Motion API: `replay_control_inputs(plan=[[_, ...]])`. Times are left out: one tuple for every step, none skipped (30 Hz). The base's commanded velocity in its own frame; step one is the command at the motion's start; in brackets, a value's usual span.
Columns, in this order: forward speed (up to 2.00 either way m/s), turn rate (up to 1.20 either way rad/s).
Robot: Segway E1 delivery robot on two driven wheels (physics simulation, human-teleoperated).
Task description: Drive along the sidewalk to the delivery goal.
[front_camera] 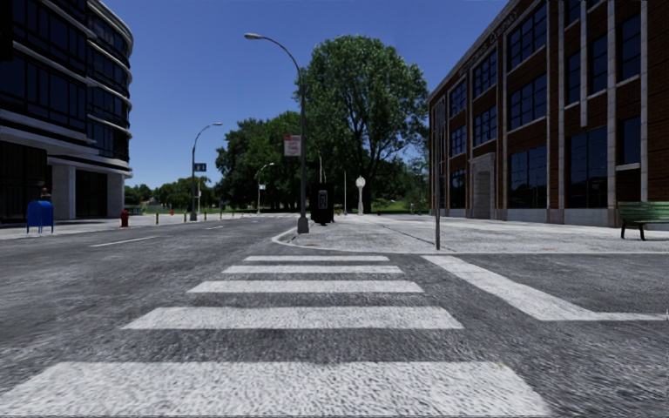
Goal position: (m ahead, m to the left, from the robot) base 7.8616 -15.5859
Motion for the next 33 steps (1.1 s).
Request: replay_control_inputs(plan=[[2.00, 0.00], [2.00, 0.00], [2.00, 0.00], [2.00, 0.00], [2.00, 0.00], [2.00, 0.00], [2.00, 0.00], [2.00, 0.00], [2.00, 0.00], [2.00, 0.00], [2.00, 0.00], [2.00, 0.00], [2.00, 0.00], [2.00, 0.00], [2.00, 0.00], [2.00, 0.00], [2.00, 0.00], [2.00, 0.00], [2.00, 0.00], [2.00, 0.00], [2.00, 0.00], [2.00, 0.00], [2.00, 0.00], [2.00, 0.00], [2.00, 0.00], [2.00, 0.00], [2.00, 0.00], [2.00, 0.00], [2.00, 0.00], [2.00, 0.00], [2.00, 0.00], [2.00, 0.00], [2.00, 0.00]])
